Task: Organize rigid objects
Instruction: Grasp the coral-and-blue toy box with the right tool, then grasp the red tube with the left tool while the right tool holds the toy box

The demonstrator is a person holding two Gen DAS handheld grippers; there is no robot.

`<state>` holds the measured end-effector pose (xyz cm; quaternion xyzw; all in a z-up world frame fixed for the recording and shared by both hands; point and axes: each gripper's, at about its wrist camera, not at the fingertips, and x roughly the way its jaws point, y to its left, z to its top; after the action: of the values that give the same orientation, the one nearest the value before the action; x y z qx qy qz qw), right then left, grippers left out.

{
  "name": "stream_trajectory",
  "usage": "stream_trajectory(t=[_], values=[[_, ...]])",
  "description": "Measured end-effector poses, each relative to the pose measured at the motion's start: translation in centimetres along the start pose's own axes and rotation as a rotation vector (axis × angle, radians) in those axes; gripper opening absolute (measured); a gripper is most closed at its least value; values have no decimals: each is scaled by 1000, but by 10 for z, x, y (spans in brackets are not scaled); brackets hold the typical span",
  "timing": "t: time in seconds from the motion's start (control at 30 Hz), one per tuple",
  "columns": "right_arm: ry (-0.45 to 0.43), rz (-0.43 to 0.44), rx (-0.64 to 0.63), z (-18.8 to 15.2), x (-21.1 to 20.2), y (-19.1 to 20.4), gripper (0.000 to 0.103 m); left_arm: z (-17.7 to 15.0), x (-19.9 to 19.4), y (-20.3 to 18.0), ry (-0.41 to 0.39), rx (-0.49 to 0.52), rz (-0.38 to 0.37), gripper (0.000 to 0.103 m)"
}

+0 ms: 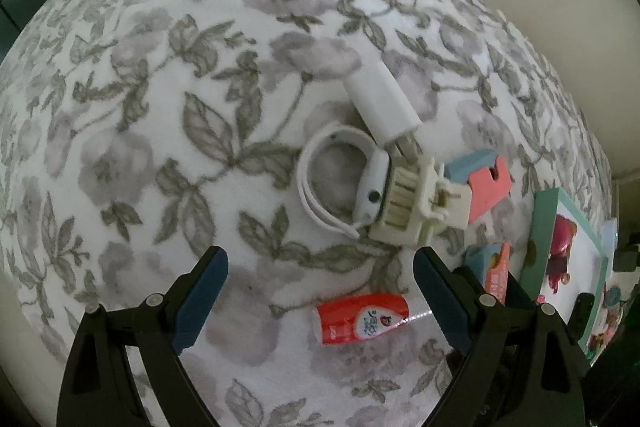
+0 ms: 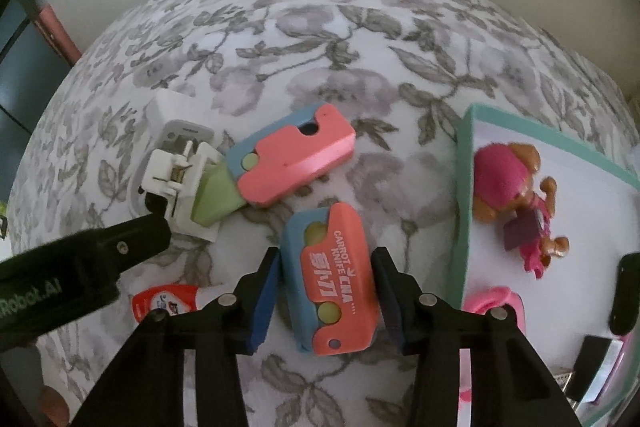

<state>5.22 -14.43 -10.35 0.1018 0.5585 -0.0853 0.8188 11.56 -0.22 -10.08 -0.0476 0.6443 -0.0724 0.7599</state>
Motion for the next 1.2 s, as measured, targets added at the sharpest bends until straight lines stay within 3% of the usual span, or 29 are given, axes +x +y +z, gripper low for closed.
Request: stream_trajectory(t=[0.27, 0.97, 1.13, 1.2], values=[[18, 6, 54, -13, -7, -17, 48, -6, 8, -7, 34, 19, -40, 94], [36, 39, 43, -35, -33, -14, 46, -38, 30, -50, 45, 71, 32, 94], [35, 46, 41, -35, -35, -16, 46, -47, 19, -57, 23, 101, 51, 79], [35, 47, 36, -35, -35, -15, 46, -51, 19, -60, 20, 106, 46, 79]])
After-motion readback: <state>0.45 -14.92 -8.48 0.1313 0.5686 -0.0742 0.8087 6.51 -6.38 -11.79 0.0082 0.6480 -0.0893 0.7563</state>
